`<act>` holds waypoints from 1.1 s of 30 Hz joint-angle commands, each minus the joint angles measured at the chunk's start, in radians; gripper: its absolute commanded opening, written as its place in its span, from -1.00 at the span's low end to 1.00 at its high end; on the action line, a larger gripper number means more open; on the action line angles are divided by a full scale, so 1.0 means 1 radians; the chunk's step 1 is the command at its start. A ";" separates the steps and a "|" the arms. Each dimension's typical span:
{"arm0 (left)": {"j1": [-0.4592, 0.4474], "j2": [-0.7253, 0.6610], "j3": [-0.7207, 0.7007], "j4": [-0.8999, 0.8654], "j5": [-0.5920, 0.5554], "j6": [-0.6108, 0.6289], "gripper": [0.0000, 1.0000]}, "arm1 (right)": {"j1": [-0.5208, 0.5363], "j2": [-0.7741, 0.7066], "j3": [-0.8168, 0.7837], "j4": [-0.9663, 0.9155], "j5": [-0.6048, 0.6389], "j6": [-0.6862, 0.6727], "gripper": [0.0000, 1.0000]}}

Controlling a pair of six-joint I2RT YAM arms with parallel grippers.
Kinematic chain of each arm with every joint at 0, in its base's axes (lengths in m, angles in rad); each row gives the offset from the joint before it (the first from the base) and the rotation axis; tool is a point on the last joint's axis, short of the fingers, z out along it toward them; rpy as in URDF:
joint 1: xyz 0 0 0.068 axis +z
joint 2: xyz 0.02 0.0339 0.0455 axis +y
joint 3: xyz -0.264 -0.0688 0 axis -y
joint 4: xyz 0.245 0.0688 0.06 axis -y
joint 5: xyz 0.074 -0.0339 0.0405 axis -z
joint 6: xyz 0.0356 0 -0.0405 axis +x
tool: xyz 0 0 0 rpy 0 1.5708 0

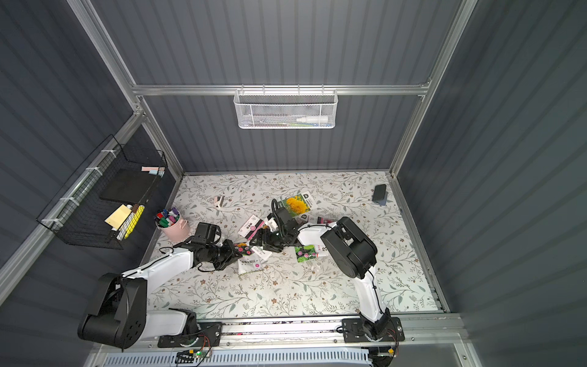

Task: Arrange the seed packets in a row
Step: Pick up the seed packet from the center of the board.

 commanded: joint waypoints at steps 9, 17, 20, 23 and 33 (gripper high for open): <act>-0.007 -0.155 0.046 -0.064 0.150 0.080 -1.00 | 0.020 -0.348 -0.265 0.043 0.020 0.091 0.71; -0.006 -0.121 0.105 -0.006 0.308 0.025 -1.00 | 0.018 -0.413 -0.306 0.053 0.025 0.095 0.73; -0.006 -0.150 0.136 -0.099 0.287 0.099 -1.00 | 0.012 -0.375 -0.287 0.094 -0.011 0.111 0.73; -0.006 -0.152 0.158 -0.104 0.319 0.104 -1.00 | 0.004 -0.325 -0.238 0.091 -0.027 0.099 0.73; -0.006 -0.122 0.186 -0.178 0.336 0.166 -1.00 | -0.025 -0.239 -0.237 0.406 -0.140 0.258 0.24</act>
